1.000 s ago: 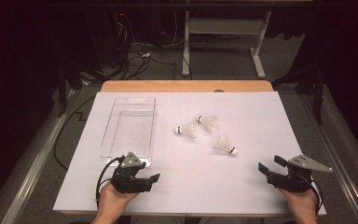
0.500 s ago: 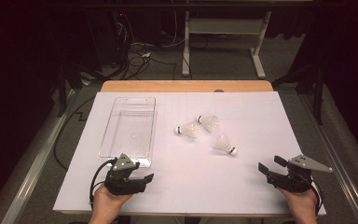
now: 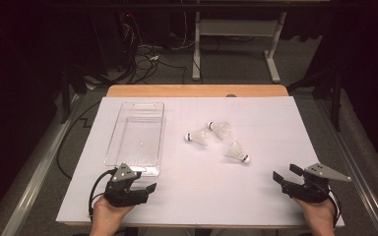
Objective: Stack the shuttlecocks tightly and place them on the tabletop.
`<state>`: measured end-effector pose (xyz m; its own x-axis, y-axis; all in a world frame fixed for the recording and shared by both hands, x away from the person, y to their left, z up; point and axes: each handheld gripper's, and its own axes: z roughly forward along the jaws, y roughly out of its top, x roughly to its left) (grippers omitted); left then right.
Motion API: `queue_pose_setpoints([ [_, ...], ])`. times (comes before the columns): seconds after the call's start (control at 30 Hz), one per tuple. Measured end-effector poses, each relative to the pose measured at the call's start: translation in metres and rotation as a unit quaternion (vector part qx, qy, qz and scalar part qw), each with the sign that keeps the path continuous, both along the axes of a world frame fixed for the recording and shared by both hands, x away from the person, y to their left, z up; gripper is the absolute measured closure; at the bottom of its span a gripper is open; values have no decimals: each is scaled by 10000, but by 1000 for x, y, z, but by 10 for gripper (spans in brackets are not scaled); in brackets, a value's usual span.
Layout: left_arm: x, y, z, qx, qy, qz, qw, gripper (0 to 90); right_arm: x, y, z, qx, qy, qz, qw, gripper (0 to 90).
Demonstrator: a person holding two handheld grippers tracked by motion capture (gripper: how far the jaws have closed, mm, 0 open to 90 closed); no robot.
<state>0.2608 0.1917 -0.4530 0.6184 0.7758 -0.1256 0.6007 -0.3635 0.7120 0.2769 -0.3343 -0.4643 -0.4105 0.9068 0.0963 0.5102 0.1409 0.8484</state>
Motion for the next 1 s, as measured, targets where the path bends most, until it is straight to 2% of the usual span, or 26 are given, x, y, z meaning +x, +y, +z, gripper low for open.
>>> queue_pose_setpoints([
  [0.53, -4, 17, -6, -113, -21, 221, 9997, 314, -1, 0, 0, -7, -4, -9, 10000, 263],
  [1.0, -10, 32, -9, -106, -121, 488, 9987, 310, -1, -1, 1, -16, -13, -24, 10000, 267],
])
